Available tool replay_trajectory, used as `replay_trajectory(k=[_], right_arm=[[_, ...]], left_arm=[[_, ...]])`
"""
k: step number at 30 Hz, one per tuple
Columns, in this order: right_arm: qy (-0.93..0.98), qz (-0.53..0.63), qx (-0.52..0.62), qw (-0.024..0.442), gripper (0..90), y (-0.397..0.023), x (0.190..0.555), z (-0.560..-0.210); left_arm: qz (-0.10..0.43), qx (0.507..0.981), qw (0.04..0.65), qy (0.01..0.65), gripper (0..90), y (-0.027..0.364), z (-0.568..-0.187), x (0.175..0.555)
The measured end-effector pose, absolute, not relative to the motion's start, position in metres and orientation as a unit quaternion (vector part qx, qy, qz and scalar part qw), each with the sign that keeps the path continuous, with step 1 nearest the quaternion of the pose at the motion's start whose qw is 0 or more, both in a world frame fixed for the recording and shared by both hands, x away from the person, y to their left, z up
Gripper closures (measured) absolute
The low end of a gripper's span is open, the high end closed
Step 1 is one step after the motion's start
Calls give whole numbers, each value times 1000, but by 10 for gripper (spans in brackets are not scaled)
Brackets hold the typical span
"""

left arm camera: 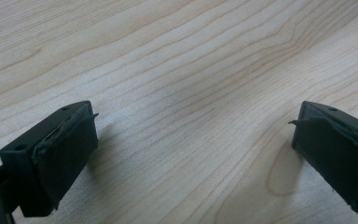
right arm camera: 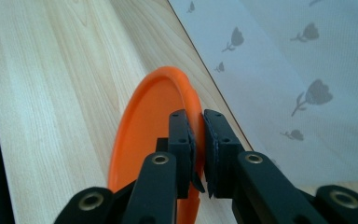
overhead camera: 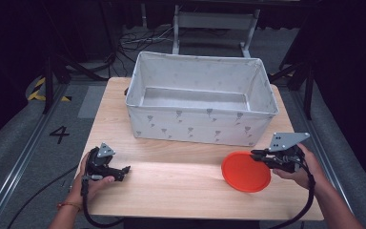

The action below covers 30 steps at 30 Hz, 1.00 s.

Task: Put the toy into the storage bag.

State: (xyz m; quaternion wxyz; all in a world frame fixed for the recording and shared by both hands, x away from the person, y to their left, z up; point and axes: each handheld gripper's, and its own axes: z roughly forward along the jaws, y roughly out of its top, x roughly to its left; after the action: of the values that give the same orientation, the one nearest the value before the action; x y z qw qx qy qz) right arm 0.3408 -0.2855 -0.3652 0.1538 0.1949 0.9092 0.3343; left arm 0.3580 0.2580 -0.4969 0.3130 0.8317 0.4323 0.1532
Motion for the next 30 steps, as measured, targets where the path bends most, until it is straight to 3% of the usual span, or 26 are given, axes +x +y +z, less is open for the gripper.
replay_trajectory(k=[15,30], right_arm=[[907,333,186,180,828,-291,330,-331],[900,343,178,201,828,-312,324,-265]], left_arm=[[153,832,312,432,5,258,-497,358],[153,832,313,432,4,258,-497,358]])
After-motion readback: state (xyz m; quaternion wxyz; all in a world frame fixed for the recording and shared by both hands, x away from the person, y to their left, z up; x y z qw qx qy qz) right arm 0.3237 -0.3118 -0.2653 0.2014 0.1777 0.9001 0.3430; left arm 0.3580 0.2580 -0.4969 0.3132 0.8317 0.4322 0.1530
